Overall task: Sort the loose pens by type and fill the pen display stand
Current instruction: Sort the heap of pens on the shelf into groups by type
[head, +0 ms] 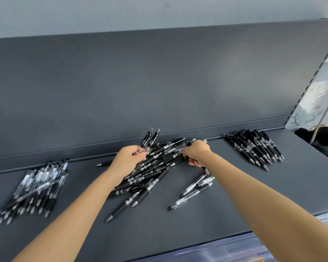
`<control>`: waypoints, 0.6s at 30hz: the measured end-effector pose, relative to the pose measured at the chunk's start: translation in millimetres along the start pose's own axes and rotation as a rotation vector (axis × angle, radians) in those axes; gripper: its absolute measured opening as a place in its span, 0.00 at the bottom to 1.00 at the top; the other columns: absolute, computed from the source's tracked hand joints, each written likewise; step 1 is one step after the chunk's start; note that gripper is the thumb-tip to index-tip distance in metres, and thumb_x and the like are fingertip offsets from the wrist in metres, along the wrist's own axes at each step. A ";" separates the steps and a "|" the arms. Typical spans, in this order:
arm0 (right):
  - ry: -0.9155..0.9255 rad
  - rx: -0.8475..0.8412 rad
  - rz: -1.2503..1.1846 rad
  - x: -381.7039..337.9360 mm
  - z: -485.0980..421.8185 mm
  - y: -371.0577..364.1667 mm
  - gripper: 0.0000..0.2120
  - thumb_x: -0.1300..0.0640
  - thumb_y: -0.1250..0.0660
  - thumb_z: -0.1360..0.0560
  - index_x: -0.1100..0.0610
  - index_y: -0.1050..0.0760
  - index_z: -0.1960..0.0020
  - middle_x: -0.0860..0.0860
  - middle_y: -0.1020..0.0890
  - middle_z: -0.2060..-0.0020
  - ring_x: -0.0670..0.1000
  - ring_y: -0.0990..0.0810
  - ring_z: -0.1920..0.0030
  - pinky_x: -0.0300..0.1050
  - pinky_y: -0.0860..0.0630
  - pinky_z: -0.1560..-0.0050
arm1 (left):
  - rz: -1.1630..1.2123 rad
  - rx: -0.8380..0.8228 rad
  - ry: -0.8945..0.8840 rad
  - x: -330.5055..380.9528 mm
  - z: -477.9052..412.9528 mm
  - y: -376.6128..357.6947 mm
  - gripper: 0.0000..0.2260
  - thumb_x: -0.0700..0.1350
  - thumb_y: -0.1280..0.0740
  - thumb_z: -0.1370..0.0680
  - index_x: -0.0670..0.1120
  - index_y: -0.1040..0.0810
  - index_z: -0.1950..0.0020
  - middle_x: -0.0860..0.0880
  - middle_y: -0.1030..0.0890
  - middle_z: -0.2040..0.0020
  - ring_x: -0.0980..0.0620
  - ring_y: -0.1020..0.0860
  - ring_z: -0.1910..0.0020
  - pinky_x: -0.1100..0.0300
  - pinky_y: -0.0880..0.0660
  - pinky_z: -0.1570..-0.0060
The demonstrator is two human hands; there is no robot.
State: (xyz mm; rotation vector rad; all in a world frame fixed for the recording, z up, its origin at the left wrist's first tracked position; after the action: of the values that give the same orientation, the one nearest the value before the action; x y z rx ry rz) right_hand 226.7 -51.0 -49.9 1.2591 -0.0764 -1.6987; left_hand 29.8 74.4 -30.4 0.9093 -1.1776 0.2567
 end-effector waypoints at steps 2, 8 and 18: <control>-0.087 -0.020 -0.133 -0.8 1.9 -4.8 0.07 0.64 0.37 0.25 0.62 0.33 0.61 0.57 0.26 0.69 0.52 0.25 0.84 0.30 0.38 0.84 | 0.026 -0.002 0.013 0.6 -0.2 -1.4 0.06 0.46 0.34 0.21 0.46 0.19 0.51 0.51 0.19 0.59 0.53 0.26 0.62 0.59 0.33 0.63; -0.169 0.032 -0.425 0.9 5.9 -15.5 0.07 0.64 0.41 0.24 0.62 0.34 0.61 0.56 0.28 0.70 0.51 0.28 0.85 0.30 0.36 0.83 | 0.196 -0.055 0.048 5.7 2.7 -6.6 0.04 0.38 0.36 0.21 0.42 0.21 0.52 0.45 0.20 0.57 0.51 0.22 0.60 0.57 0.23 0.55; -0.103 -0.170 -0.820 23.7 20.8 46.3 0.03 0.64 0.45 0.22 0.61 0.34 0.55 0.58 0.23 0.67 0.53 0.23 0.68 0.41 0.23 0.71 | 0.179 -0.214 0.037 46.4 -3.9 -61.5 0.04 0.34 0.37 0.22 0.40 0.26 0.48 0.45 0.25 0.58 0.52 0.22 0.64 0.57 0.20 0.61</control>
State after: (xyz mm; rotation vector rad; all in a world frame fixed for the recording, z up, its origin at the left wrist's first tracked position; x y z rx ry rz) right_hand 241.8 -101.6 -31.2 1.1396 0.5861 -2.3961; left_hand 88.7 25.8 -19.4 0.6110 -1.2283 0.2846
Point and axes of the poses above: each hand's wrist, its own z-axis away from the middle knuckle, its own y-axis out of the back of the hand, x = y × z, the point moved 3 cm from there along -z, towards the middle knuckle
